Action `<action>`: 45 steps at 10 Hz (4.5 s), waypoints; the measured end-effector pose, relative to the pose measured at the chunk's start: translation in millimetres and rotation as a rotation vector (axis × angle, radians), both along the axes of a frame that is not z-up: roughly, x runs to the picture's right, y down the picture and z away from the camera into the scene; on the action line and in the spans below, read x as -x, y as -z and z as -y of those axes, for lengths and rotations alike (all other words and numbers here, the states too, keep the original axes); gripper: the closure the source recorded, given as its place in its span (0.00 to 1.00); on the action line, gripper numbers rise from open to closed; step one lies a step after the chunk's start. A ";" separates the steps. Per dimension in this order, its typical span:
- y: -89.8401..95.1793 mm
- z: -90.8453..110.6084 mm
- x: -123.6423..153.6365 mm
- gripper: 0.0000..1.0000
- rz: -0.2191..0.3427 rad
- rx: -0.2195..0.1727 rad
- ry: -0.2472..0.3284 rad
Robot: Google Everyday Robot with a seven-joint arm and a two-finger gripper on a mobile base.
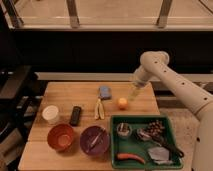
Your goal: Place apple in red bowl
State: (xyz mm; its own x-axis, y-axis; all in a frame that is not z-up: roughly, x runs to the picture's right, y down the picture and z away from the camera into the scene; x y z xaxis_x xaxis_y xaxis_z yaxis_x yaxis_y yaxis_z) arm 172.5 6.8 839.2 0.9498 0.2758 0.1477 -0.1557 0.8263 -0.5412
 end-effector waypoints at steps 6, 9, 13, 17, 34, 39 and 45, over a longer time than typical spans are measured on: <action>-0.1 -0.4 -0.8 0.20 -0.001 0.000 -0.001; -0.6 -1.2 -1.2 0.20 -0.001 0.002 -0.002; -0.6 -1.1 -0.8 0.20 0.000 0.002 -0.001; -0.6 -1.1 -0.5 0.20 0.000 0.001 -0.001; -83.7 -86.5 54.5 0.51 0.157 0.176 0.058; -50.0 -67.0 70.6 0.98 0.161 0.115 0.089; 9.0 -60.3 159.3 1.00 0.357 0.082 0.130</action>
State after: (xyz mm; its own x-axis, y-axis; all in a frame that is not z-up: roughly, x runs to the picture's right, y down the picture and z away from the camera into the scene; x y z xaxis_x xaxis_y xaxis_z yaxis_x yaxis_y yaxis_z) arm 13.1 67.1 830.2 0.8704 0.1811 0.4577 0.1572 0.7788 -0.6072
